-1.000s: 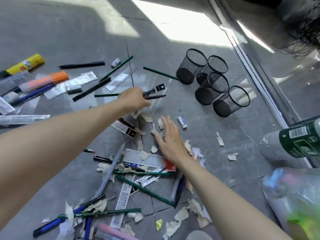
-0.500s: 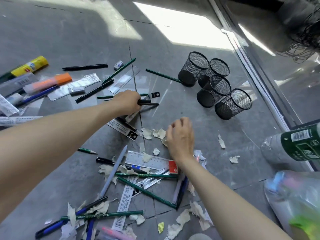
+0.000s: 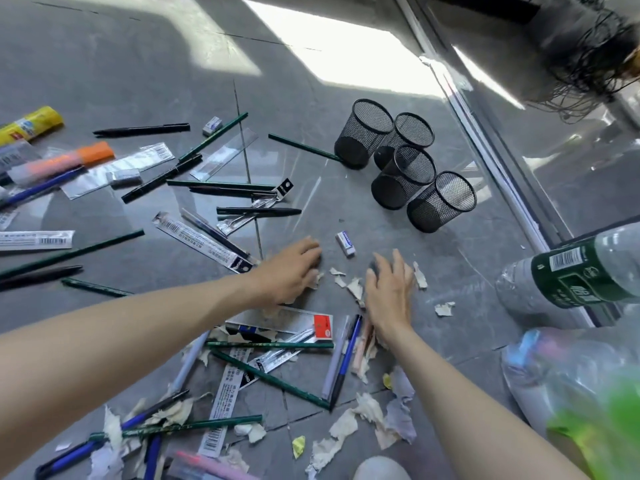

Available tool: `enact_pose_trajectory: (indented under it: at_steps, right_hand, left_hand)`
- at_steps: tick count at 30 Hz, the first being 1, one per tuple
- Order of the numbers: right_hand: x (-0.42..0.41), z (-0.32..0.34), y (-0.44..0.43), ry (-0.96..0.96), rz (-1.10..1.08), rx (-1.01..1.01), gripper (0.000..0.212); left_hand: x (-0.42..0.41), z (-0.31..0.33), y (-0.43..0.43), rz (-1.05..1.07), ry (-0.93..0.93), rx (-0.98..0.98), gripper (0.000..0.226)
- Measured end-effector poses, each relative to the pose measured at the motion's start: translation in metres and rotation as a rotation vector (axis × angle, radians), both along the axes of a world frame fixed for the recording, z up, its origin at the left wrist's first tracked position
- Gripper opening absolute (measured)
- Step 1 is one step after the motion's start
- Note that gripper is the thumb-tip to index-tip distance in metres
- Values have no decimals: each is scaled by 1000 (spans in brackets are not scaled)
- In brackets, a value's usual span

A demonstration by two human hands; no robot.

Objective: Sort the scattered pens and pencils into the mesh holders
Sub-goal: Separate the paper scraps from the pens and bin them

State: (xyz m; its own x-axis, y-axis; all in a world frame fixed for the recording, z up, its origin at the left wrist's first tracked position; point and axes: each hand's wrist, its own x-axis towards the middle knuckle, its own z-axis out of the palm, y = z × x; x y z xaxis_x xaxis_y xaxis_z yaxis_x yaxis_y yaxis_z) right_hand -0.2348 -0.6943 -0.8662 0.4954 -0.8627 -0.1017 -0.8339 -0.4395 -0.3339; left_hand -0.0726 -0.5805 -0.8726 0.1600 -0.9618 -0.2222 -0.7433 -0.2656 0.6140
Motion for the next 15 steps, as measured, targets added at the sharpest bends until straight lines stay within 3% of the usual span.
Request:
enact_pose_trajectory:
  at_steps: [2, 5, 11, 15]
  right_hand:
    - [9, 1, 0, 22, 115, -31, 41]
    - [31, -2, 0, -41, 196, 80, 41]
    - [95, -2, 25, -124, 374, 208, 39]
    - [128, 4, 45, -136, 496, 296, 45]
  left_hand:
    - [-18, 0, 9, -110, 81, 15, 50]
    - [-27, -1, 28, -202, 132, 12, 48]
    - [27, 5, 62, 100, 57, -75, 44]
    - [47, 4, 93, 169, 47, -85, 40]
